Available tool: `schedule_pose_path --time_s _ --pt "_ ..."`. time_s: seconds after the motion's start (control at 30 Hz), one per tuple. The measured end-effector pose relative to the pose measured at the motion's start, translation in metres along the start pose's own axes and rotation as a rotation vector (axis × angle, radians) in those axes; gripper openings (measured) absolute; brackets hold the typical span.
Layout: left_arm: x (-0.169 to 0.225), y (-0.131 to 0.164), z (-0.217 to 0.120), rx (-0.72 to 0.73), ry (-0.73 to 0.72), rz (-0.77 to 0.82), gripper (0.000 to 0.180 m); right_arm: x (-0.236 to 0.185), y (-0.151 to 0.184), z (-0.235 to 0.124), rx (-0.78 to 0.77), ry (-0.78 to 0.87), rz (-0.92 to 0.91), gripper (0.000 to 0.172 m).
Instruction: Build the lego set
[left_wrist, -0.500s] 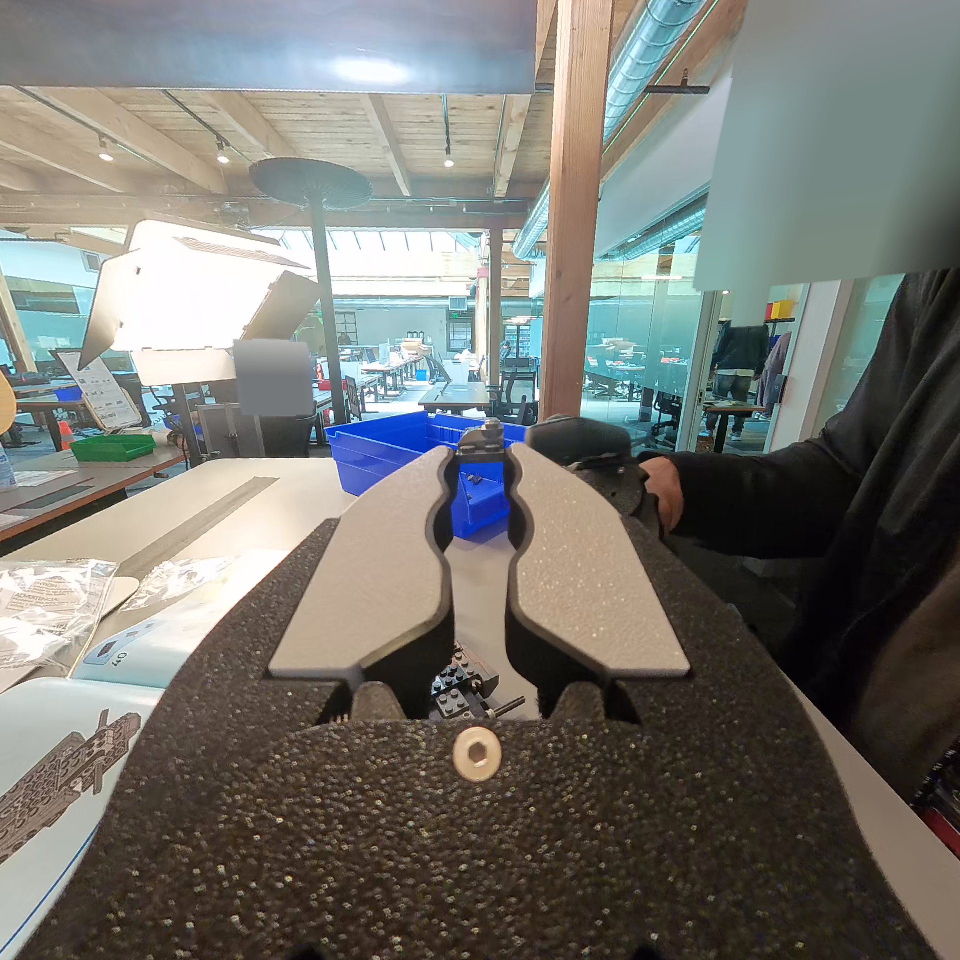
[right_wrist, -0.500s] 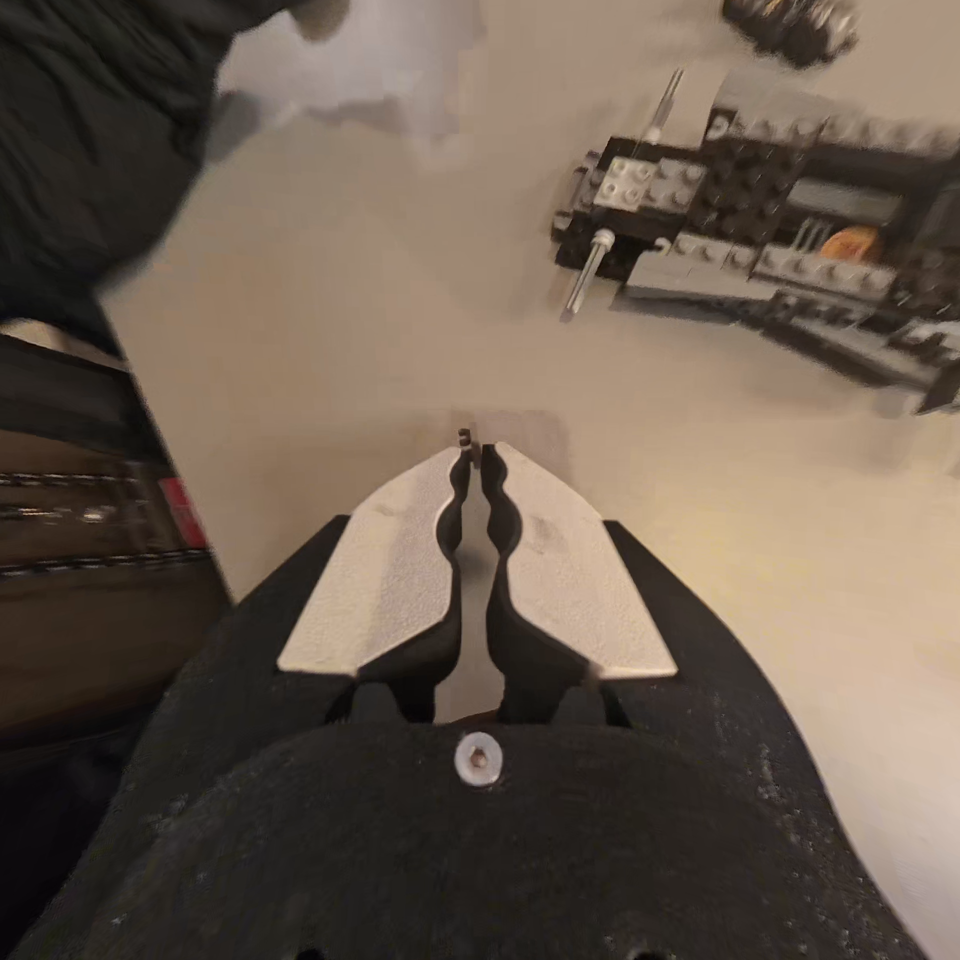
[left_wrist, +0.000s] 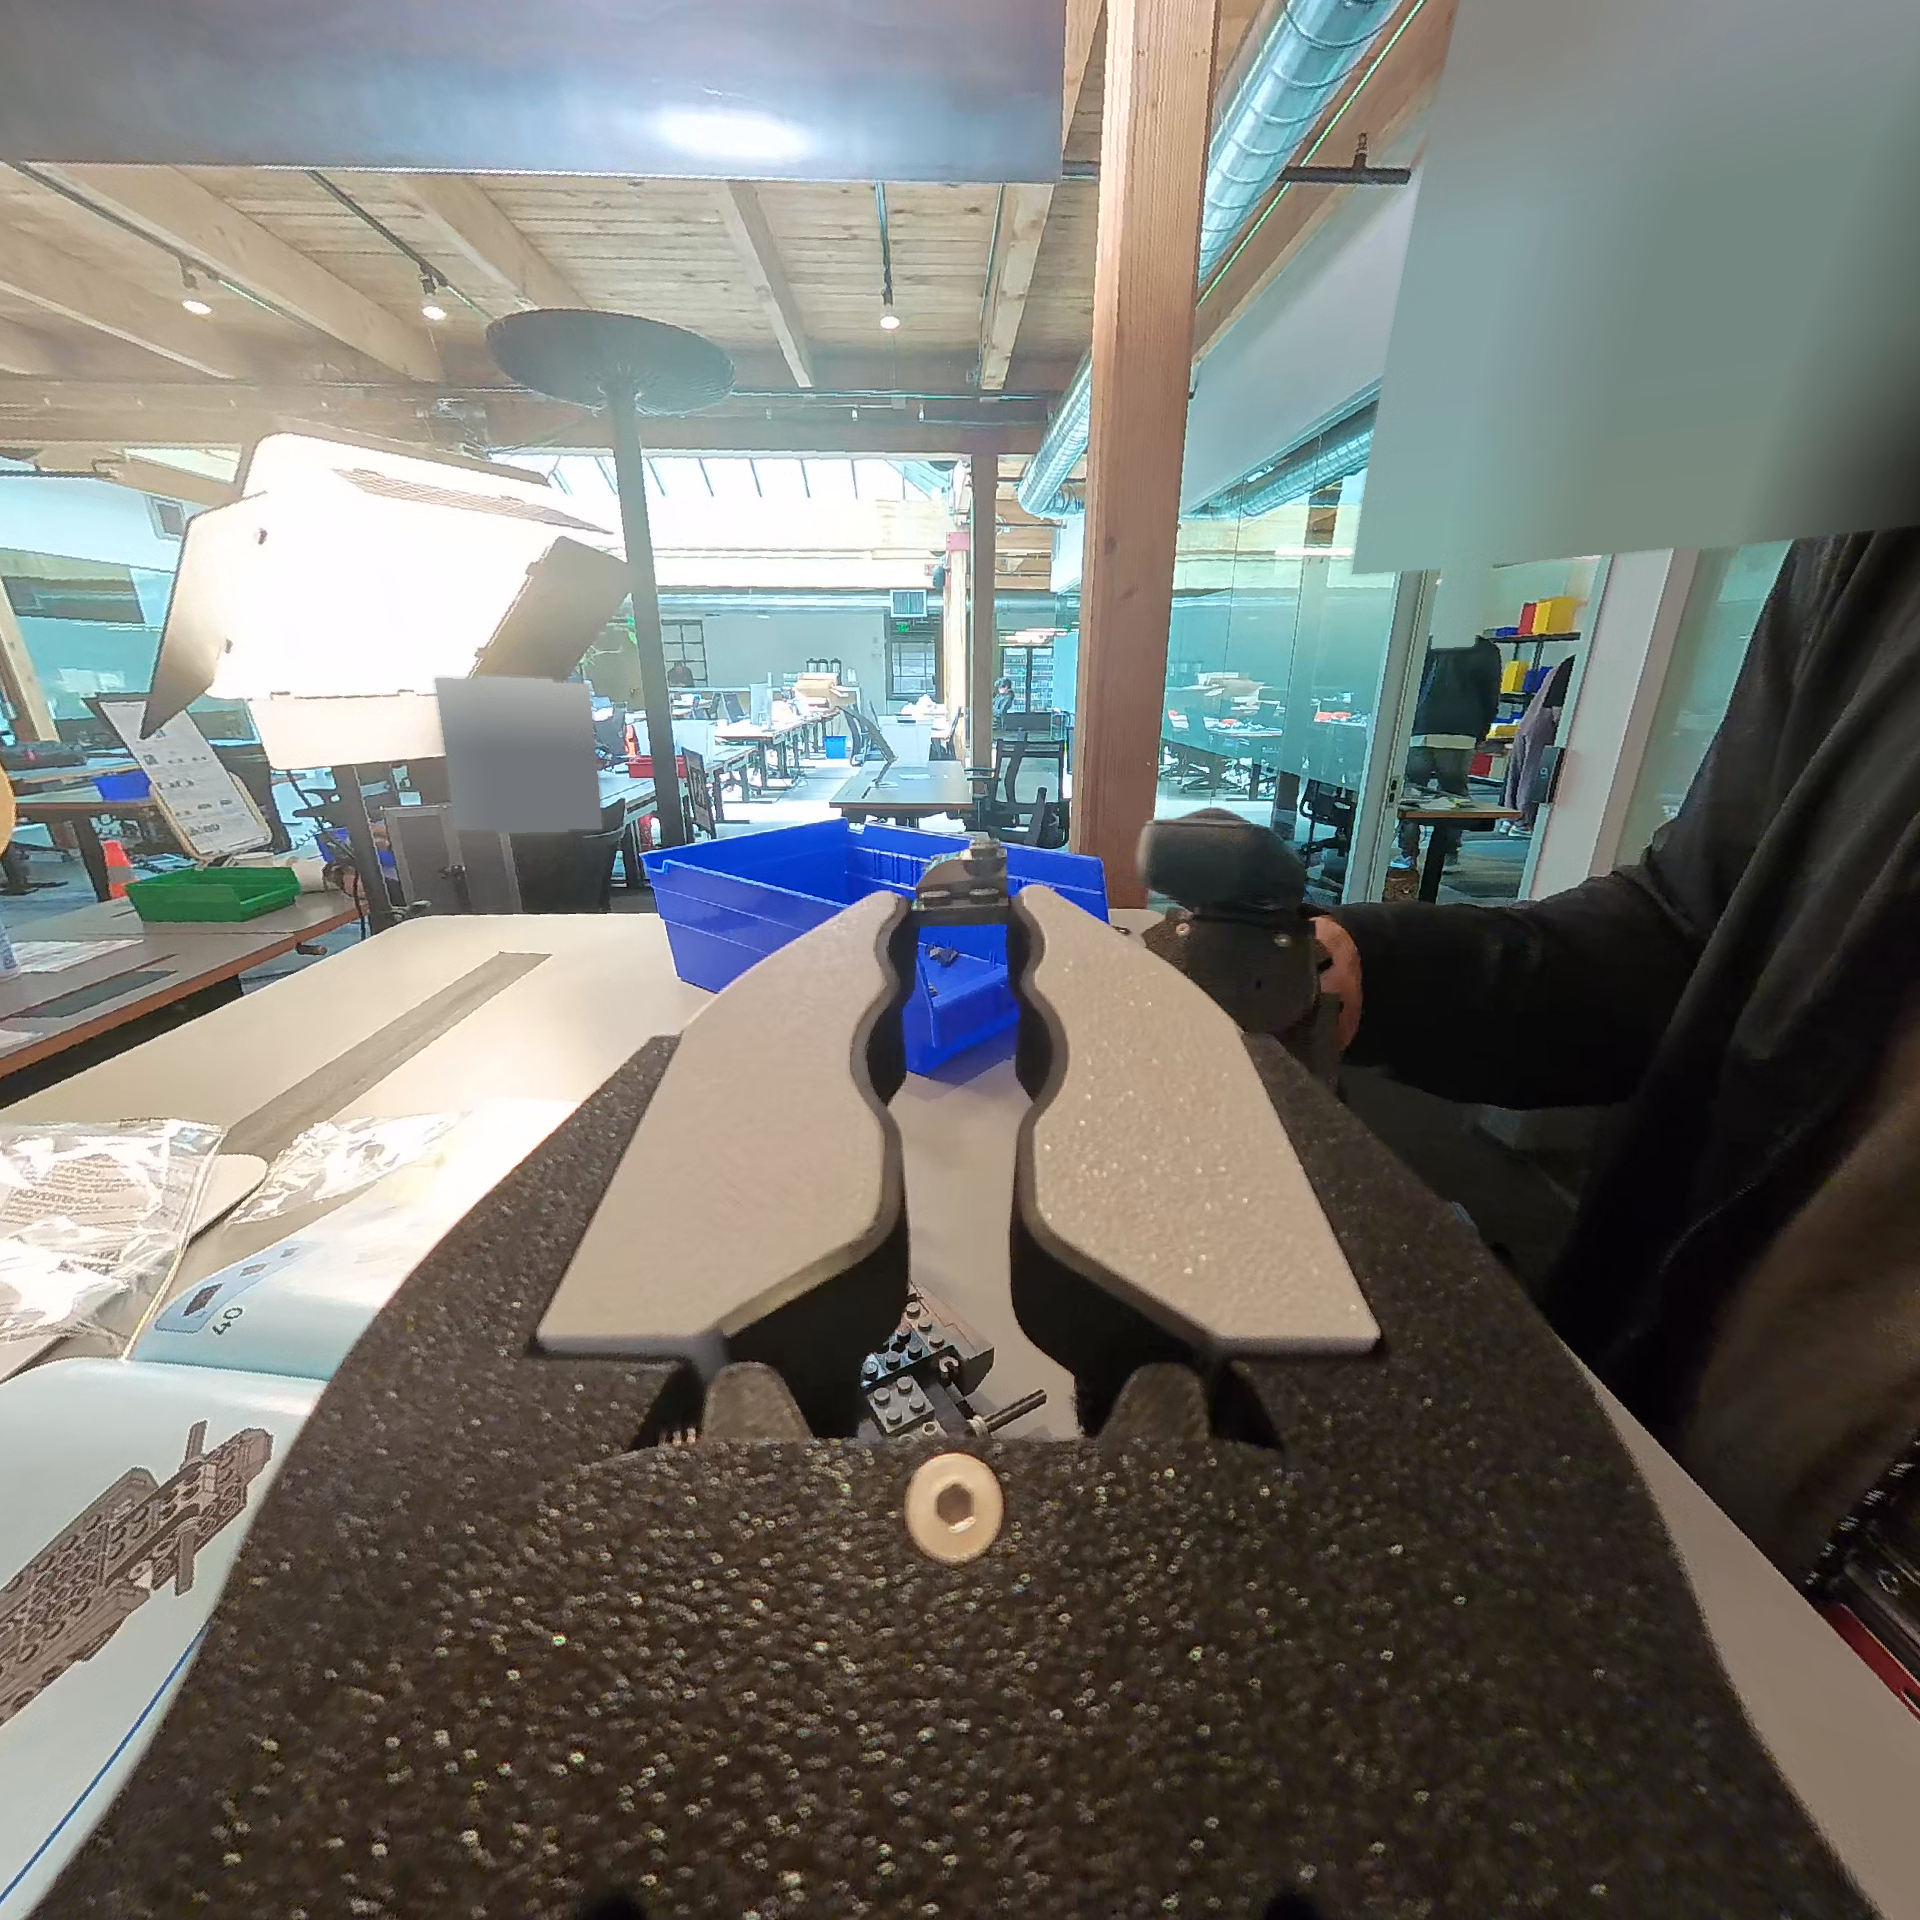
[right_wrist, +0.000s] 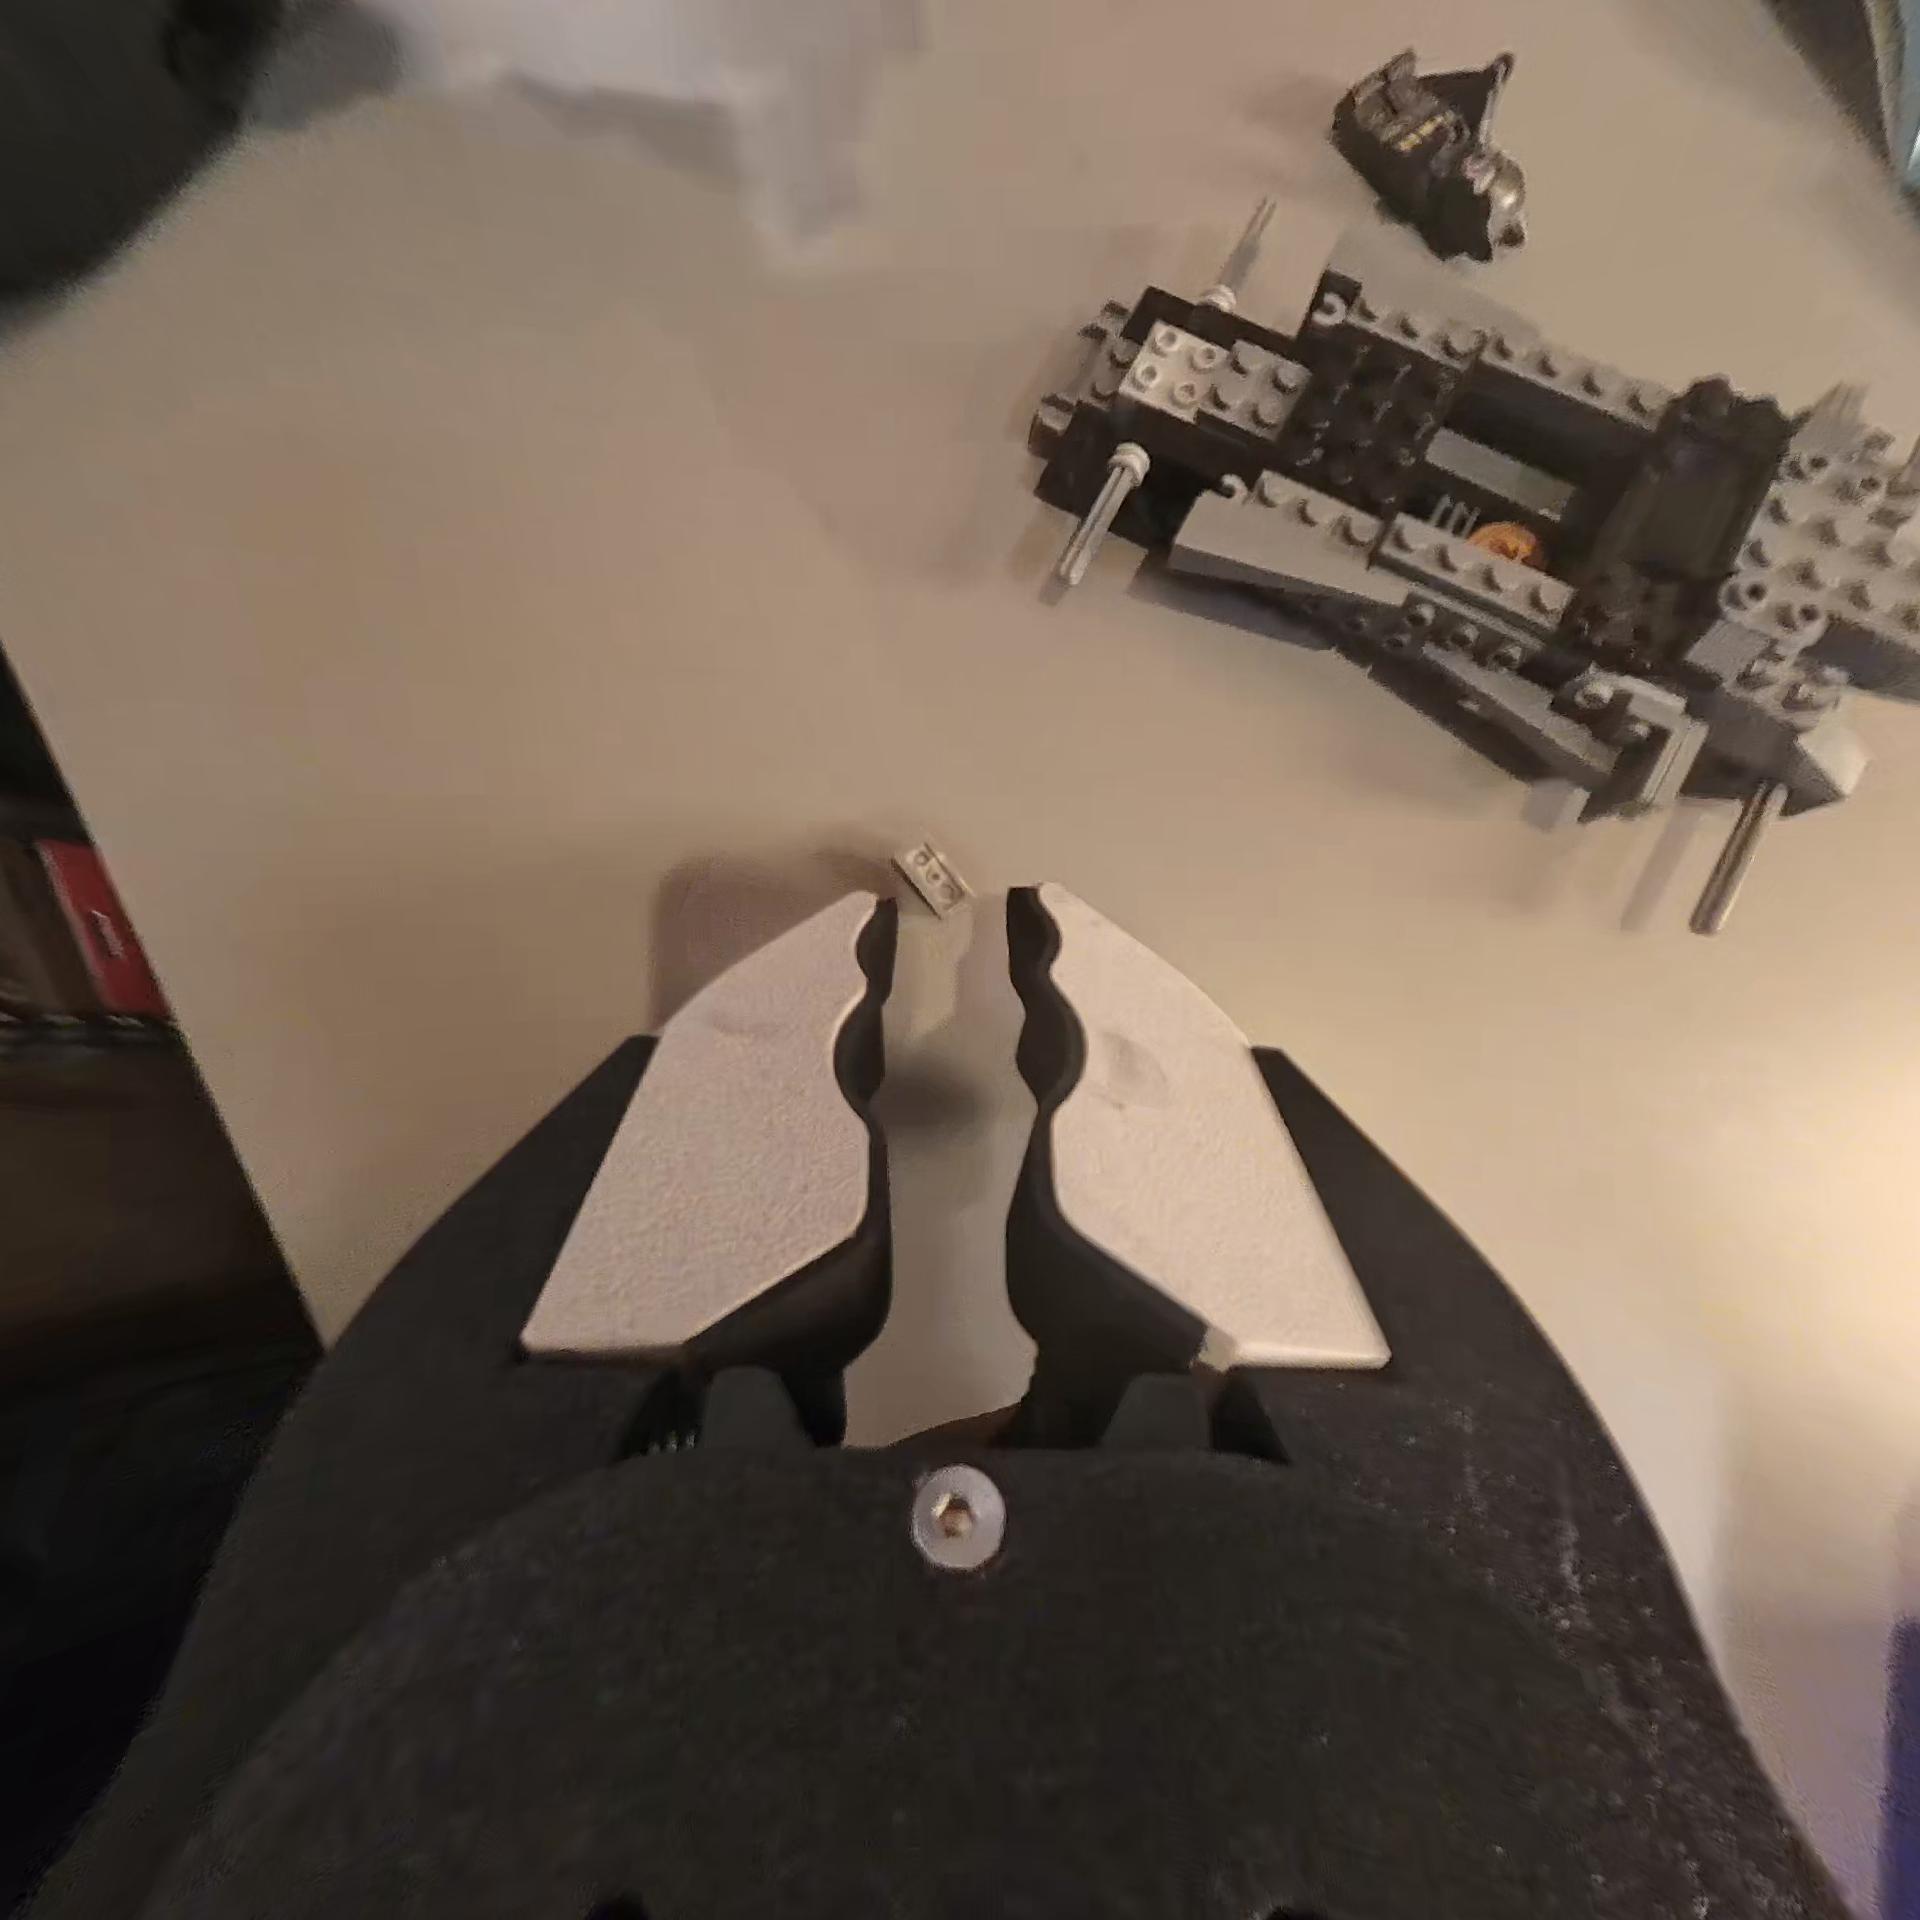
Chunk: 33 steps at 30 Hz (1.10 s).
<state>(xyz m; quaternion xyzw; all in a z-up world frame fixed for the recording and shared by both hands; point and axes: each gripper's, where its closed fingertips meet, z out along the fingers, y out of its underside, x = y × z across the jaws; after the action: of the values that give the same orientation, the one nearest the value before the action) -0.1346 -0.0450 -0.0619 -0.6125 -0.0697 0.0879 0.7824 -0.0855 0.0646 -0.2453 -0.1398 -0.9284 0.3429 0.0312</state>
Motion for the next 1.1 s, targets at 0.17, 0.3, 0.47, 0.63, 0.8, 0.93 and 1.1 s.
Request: schedule_pose_path --time_s 0.17,0.3,0.47,0.63,0.8,0.93,1.1 --pt "0.000 0.004 0.002 -0.011 0.004 -0.003 0.016 -0.005 -0.001 0.013 -0.042 0.013 -0.105 0.021" --pt "-0.001 0.005 0.002 -0.014 0.001 -0.006 0.016 -0.002 -0.007 0.016 -0.056 0.048 -0.109 0.009" --pt "-0.001 0.003 0.001 -0.013 0.000 -0.002 0.016 -0.001 -0.043 -0.020 0.241 0.043 -0.026 0.015" --pt "-0.001 0.002 0.000 -0.009 -0.004 0.000 0.017 0.023 -0.035 -0.042 0.359 0.012 0.234 0.029" --pt "-0.004 0.000 -0.002 -0.001 -0.013 0.000 0.016 0.017 -0.013 -0.027 0.237 0.048 0.181 0.024" --pt "-0.004 0.003 -0.001 -0.008 -0.012 -0.007 0.016 0.008 -0.005 -0.002 0.093 0.090 0.048 0.023" --pt "-0.003 0.006 0.001 -0.019 -0.006 -0.007 0.016 0.008 -0.012 0.023 0.020 0.064 -0.039 0.026"
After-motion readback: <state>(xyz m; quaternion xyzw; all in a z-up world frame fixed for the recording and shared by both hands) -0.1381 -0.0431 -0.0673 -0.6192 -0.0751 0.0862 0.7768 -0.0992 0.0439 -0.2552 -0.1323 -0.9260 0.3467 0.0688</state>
